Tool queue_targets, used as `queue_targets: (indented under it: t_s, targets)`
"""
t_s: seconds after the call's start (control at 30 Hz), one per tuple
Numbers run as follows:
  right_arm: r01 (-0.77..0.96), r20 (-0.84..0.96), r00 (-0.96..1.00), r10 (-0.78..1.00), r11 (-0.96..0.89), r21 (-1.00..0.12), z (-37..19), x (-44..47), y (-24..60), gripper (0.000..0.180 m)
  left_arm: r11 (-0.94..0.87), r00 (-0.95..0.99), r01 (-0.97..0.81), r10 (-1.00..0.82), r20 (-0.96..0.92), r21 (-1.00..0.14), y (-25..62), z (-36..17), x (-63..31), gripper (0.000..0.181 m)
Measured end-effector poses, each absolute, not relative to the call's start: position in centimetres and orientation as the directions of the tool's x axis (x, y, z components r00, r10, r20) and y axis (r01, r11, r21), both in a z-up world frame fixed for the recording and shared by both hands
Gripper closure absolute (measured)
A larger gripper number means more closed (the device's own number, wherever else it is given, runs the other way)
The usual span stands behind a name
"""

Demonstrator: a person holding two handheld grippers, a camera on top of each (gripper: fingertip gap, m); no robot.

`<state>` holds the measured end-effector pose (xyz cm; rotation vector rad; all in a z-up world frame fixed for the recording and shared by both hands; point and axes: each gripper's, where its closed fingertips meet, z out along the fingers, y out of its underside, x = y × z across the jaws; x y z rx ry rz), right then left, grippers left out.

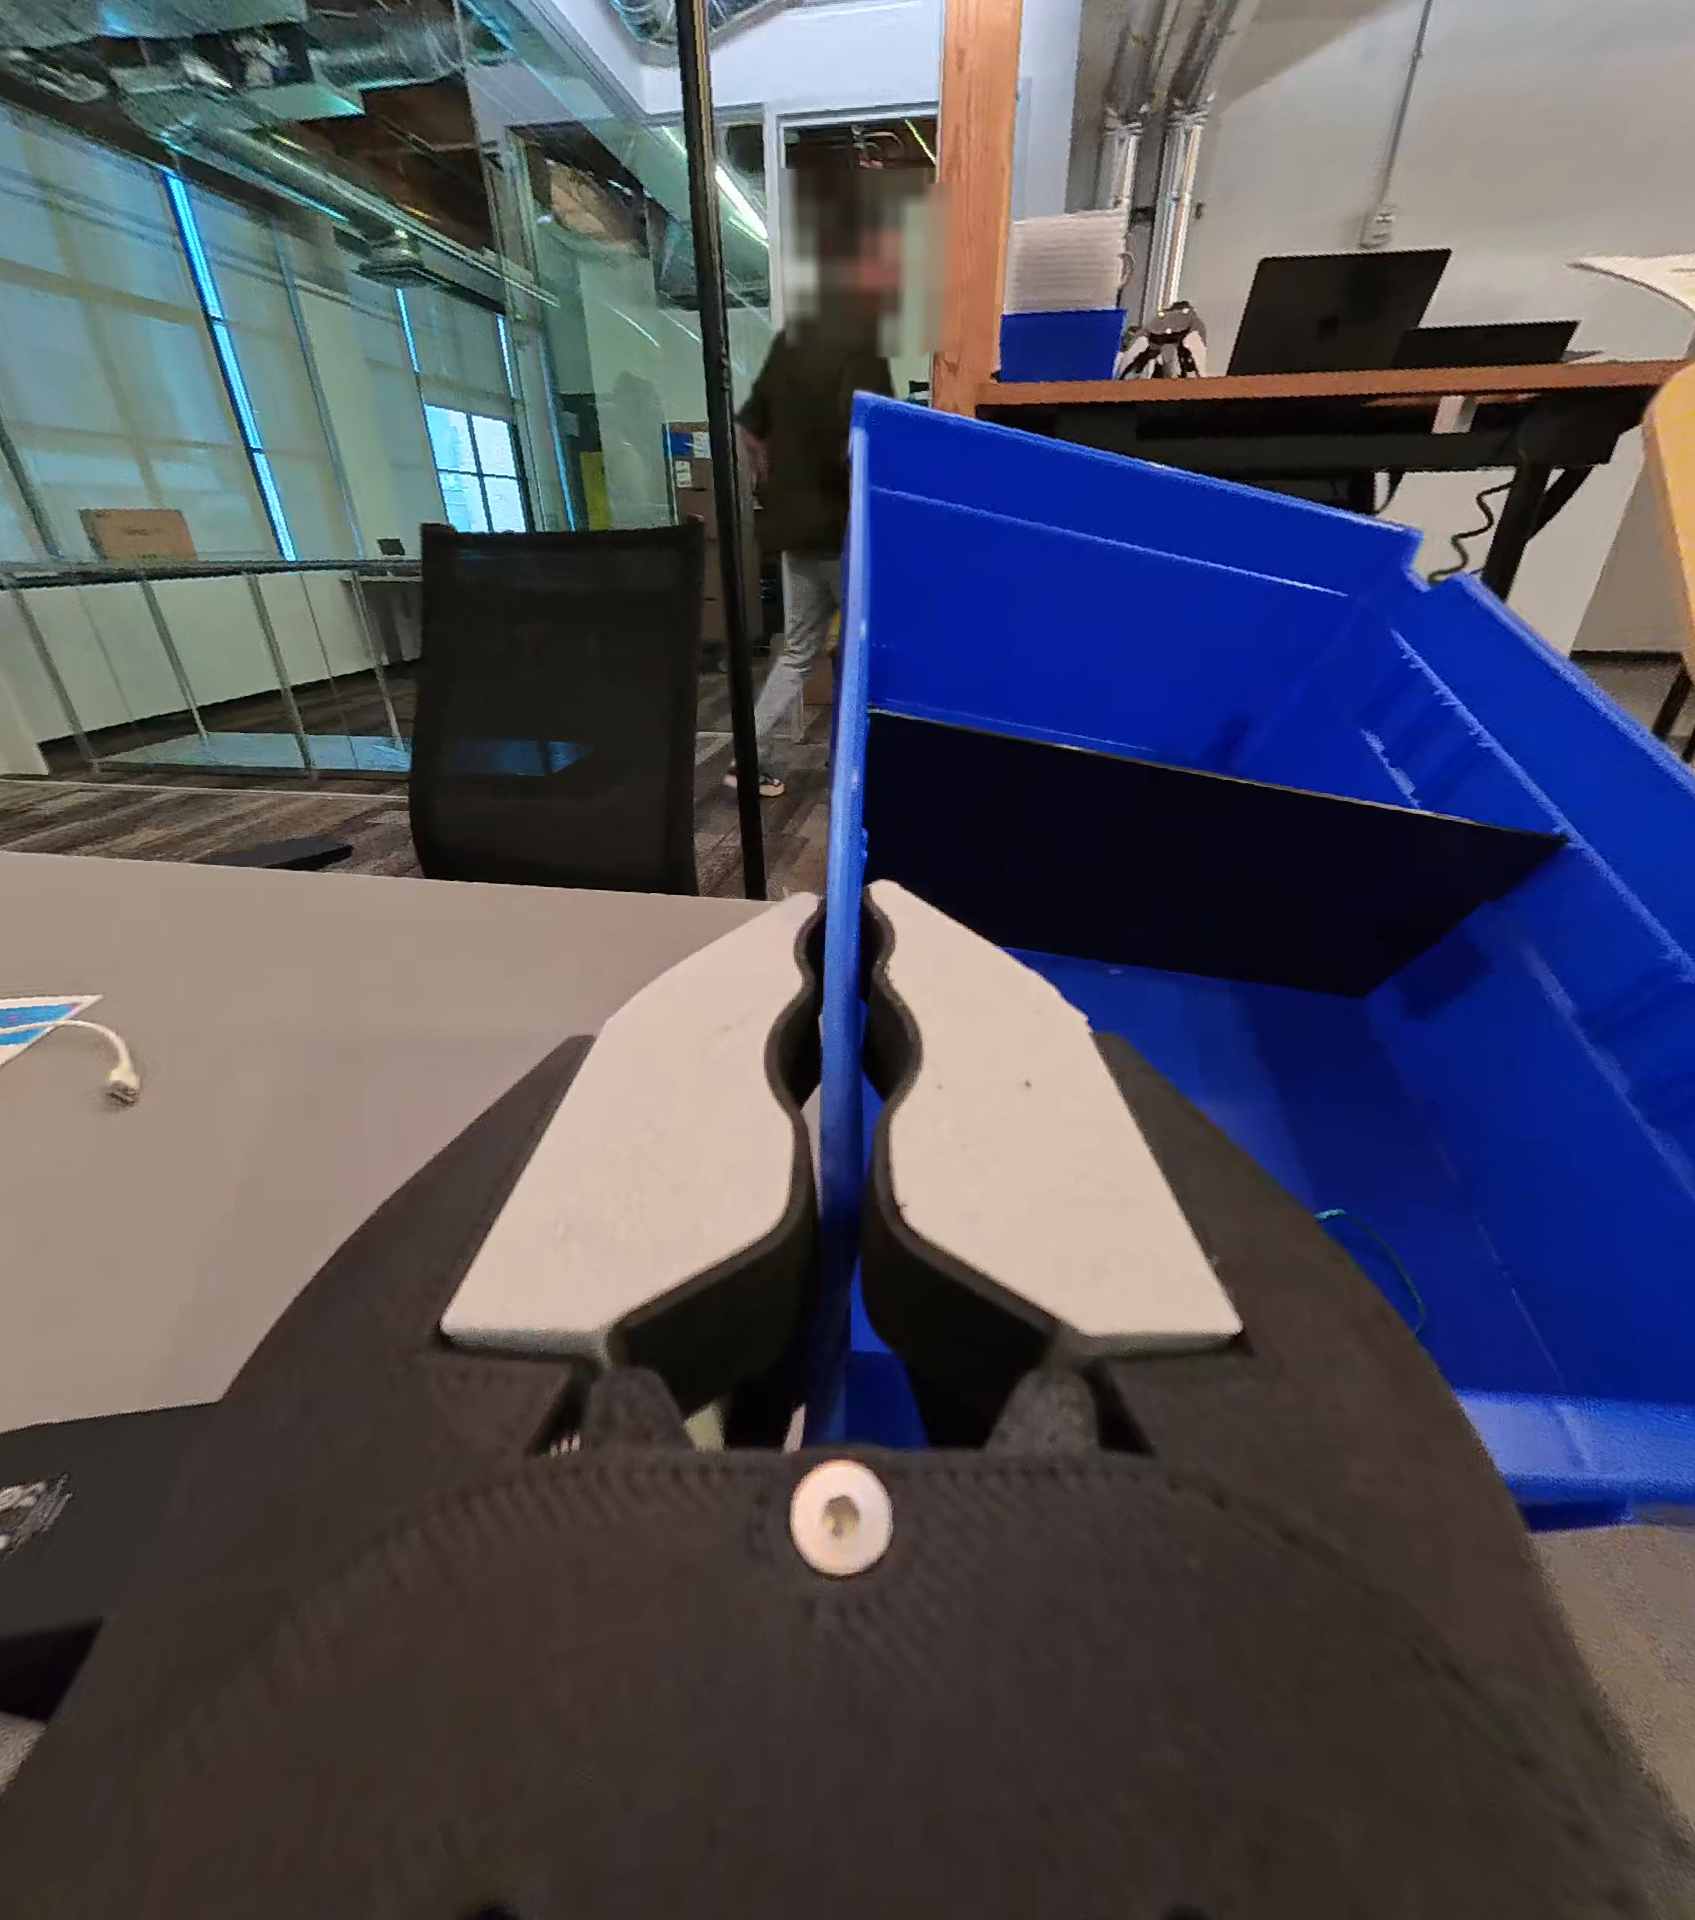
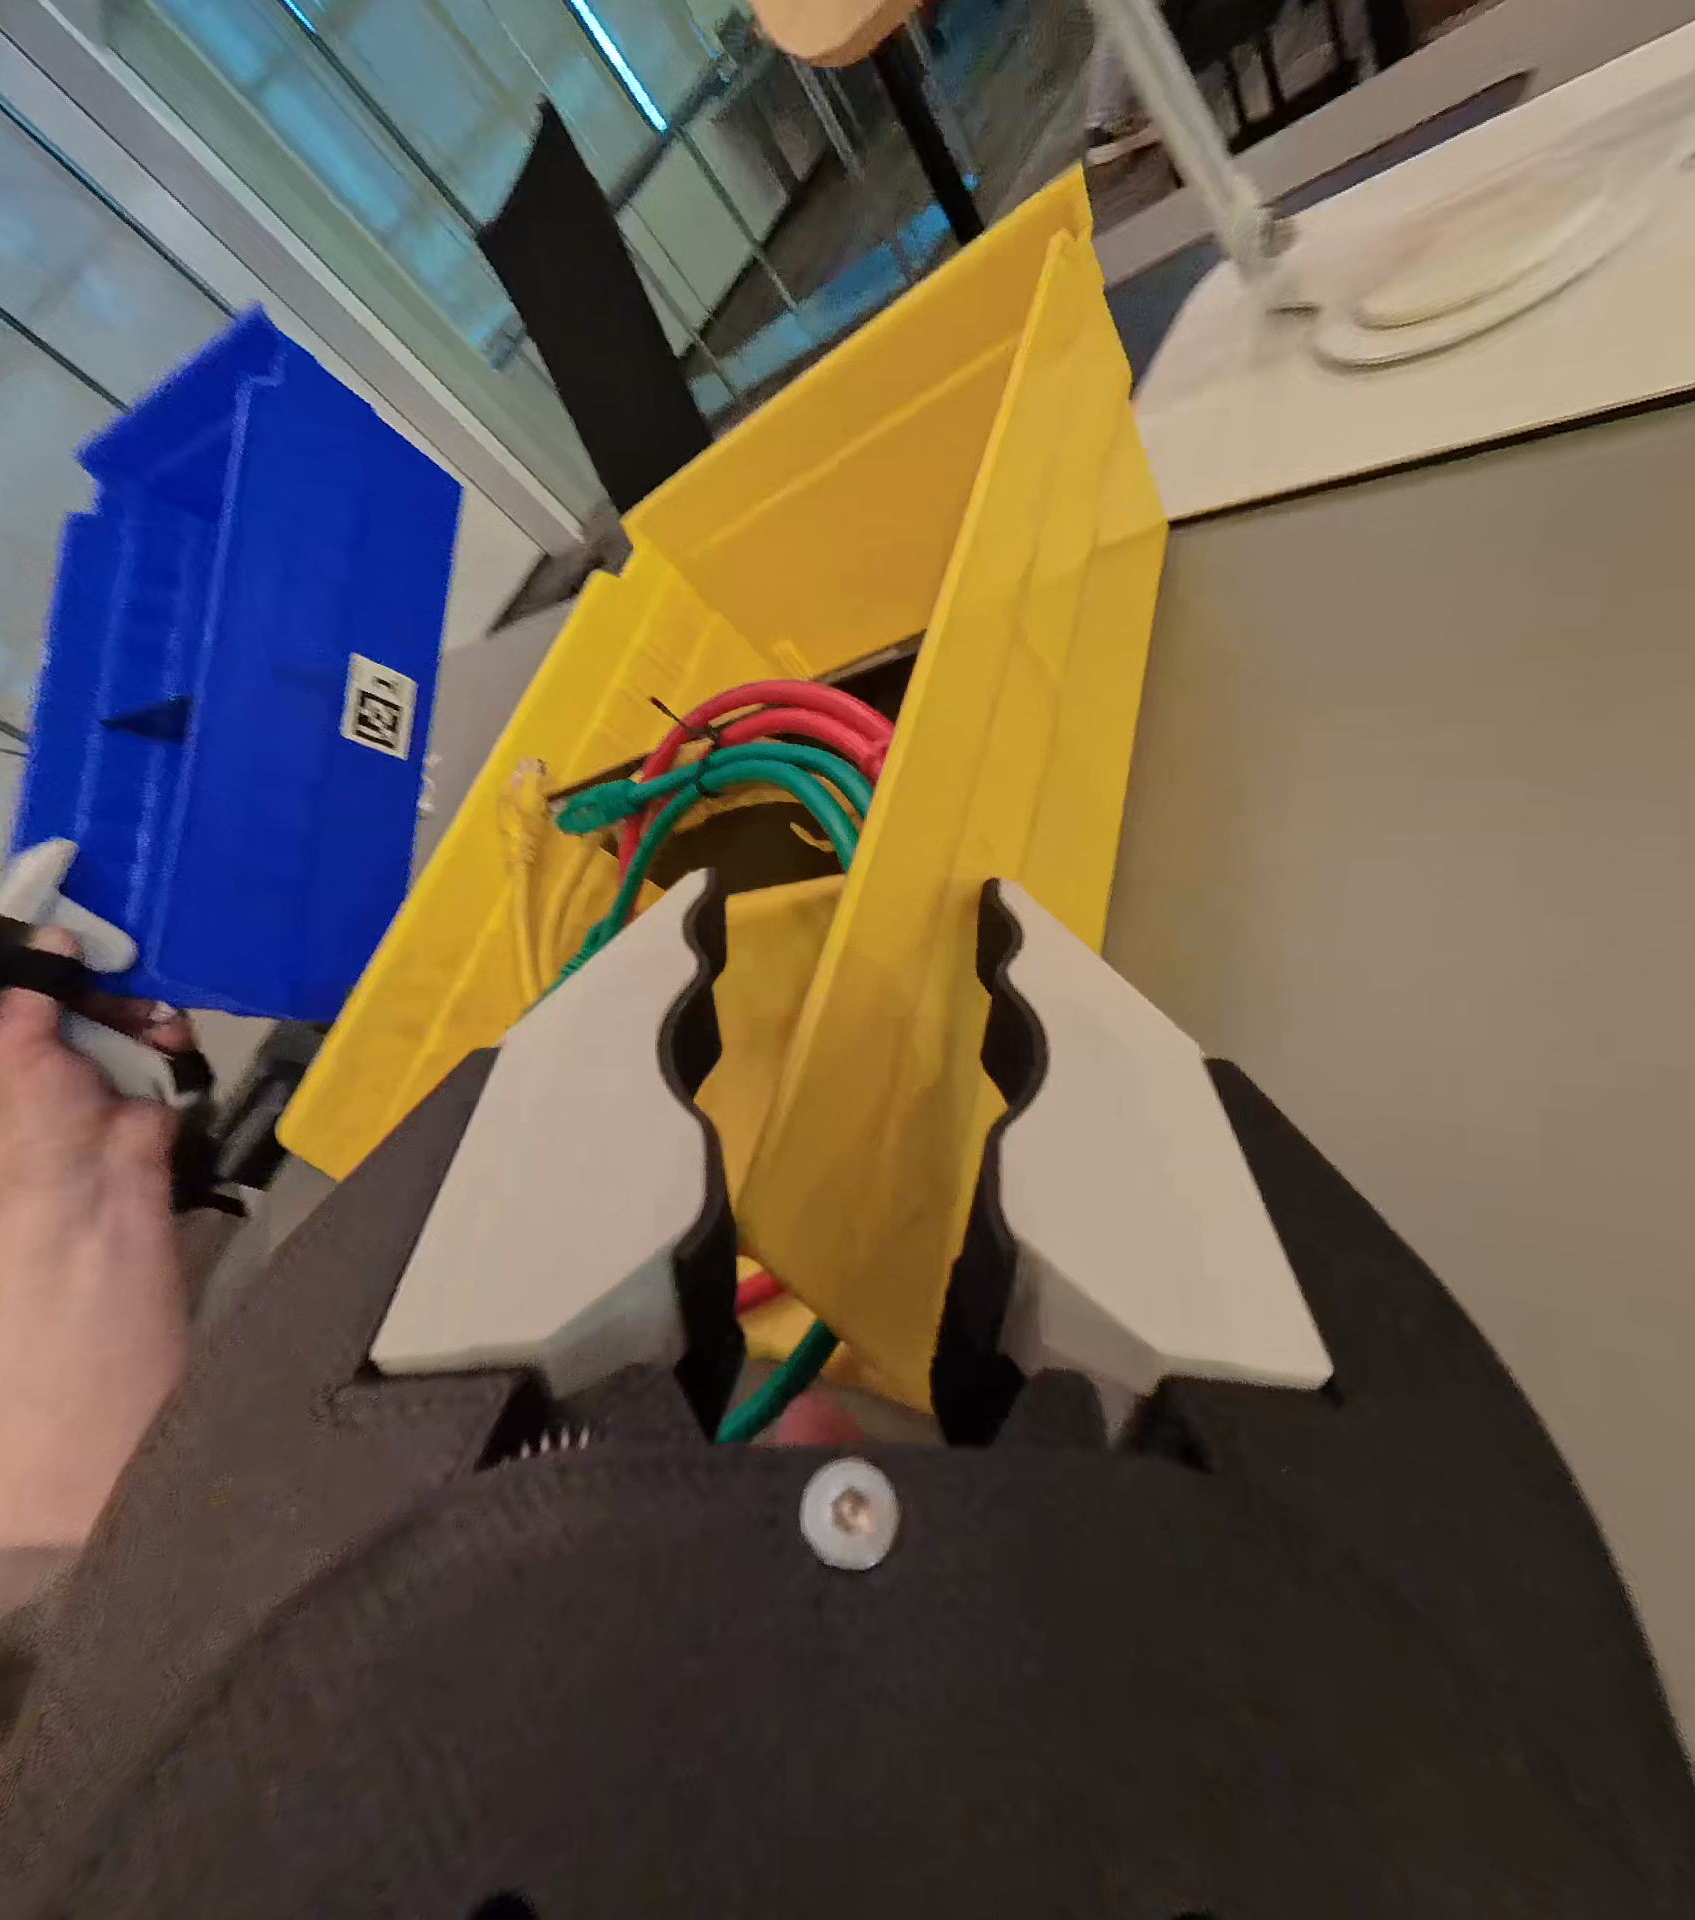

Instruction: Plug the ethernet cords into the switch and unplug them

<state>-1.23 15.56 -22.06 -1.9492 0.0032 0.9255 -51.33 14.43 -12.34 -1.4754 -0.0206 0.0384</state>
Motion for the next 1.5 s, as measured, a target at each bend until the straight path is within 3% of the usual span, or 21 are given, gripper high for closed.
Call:
queue_targets:
  t_s: [0.23,0.4,0.57,0.77,0.9,1.0,1.1,1.27,1.5]
  targets:
    - [-0.462,-0.728,0.539,0.423,-0.574,-0.676,-20.3,-10.2,15.9,0.096,0.121,0.998,0.018,0.057,0.025,-0.993,13.7,-11.0,-53.5,0.179]
    - [-0.488,-0.791,0.394,0.468,-0.623,-0.612,-19.3,-16.0,15.5,0.081,0.137,0.997,0.018,0.073,0.028,-0.990,13.3,-10.0,-54.6,0.178]
    - [-0.499,-0.785,0.357,0.507,-0.606,-0.619,-18.6,-20.5,17.1,0.063,0.163,0.994,0.017,0.101,0.034,-0.986,12.5,-8.7,-56.0,0.179]
    - [-0.490,-0.825,0.257,0.503,-0.668,-0.560,-18.5,-24.3,19.2,0.064,0.242,0.986,-0.001,0.162,0.039,-0.970,10.8,-5.4,-57.9,0.179]
    - [-0.434,-0.748,0.343,0.569,-0.610,-0.663,-17.9,-23.7,18.7,0.060,0.276,0.988,-0.023,0.155,0.021,-0.961,10.1,-2.9,-57.1,0.178]
    - [-0.340,-0.549,0.464,0.695,-0.433,-0.835,-14.9,-21.4,17.5,0.059,0.281,0.993,-0.041,0.116,-0.009,-0.959,10.4,-1.4,-54.6,0.179]
    - [-0.276,-0.374,0.480,0.794,-0.268,-0.923,-10.2,-19.4,14.8,0.059,0.281,0.998,-0.052,0.043,-0.041,-0.958,11.5,-0.3,-50.1,0.179]
    - [-0.212,-0.236,0.467,0.852,-0.151,-0.965,-5.8,-16.1,10.3,0.061,0.255,0.989,-0.059,-0.118,-0.092,-0.965,13.8,0.4,-40.2,0.179]
    - [-0.315,-0.355,0.510,0.783,-0.214,-0.925,-6.7,-8.9,7.8,0.063,0.159,0.922,-0.086,-0.361,-0.139,-0.984,15.8,-2.4,-24.0,0.178]
